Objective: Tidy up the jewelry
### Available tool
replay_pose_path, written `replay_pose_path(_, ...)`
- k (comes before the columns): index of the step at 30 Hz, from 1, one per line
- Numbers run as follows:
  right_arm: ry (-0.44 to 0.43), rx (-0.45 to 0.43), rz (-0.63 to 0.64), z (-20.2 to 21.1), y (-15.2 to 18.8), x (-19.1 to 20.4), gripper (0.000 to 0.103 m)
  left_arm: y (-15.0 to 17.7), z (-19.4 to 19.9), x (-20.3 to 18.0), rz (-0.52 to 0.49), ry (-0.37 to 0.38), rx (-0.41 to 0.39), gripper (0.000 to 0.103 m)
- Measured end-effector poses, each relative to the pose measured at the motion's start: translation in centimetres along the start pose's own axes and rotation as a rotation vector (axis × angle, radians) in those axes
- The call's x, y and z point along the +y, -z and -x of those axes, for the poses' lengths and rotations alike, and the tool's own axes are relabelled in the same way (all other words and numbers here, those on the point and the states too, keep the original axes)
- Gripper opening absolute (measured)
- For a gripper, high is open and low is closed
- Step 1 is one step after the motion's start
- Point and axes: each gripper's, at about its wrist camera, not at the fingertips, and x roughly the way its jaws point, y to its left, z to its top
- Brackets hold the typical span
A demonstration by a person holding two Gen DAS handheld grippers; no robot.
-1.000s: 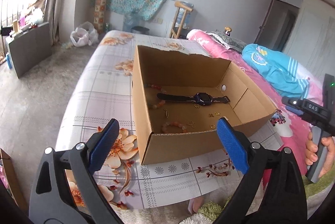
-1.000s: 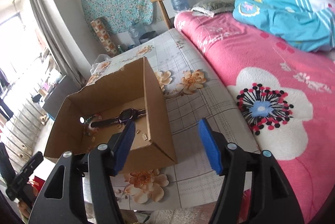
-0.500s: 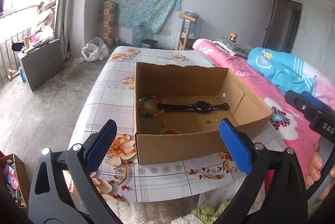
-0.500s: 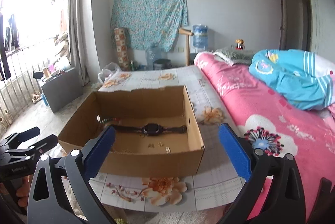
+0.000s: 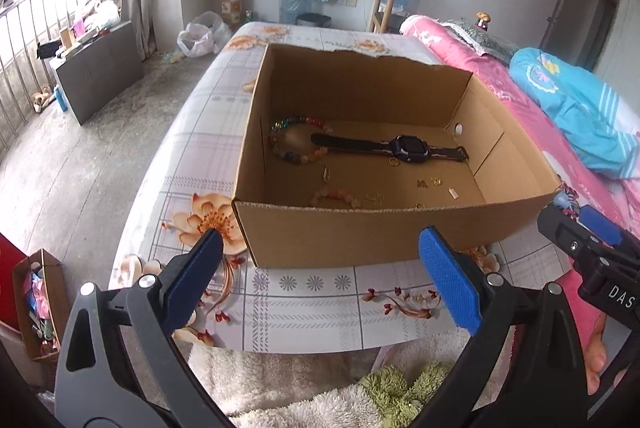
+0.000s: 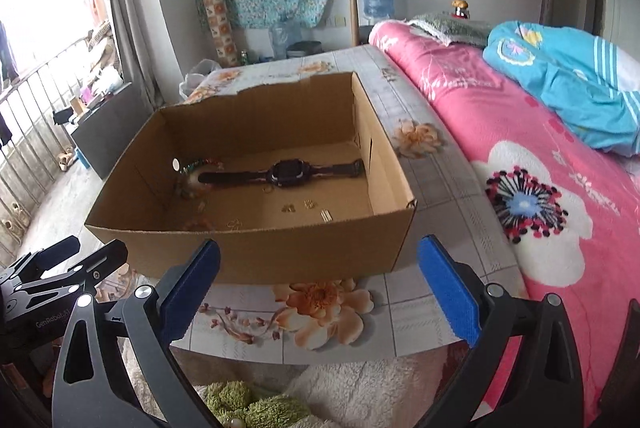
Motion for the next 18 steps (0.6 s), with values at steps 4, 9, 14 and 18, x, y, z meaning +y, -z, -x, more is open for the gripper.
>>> replay_pose_path(4, 0.013, 0.057, 0.004, -1.3, 0.8, 0.1, 0.096, 0.6, -1.2, 0.3, 0.013, -0.023, 0.077, 0.095)
replay_pose_path(9, 0.007, 0.088, 0.048, -2.2, 1.2, 1.5, 0.096, 0.9, -1.8, 0.4, 0.013, -0.051, 0.106, 0.095)
replay_pose_path(14, 0.009, 0.100, 0.077, -2.6, 1.1, 2.4, 0.096, 0.9, -2.1, 0.1, 0.001, -0.065, 0.114, 0.095)
replay_pose_path(18, 0.014, 0.110, 0.096, -3.0, 1.1, 2.8, 0.096, 0.8, -2.4, -0.3, -0.005, -0.072, 0.119, 0.095)
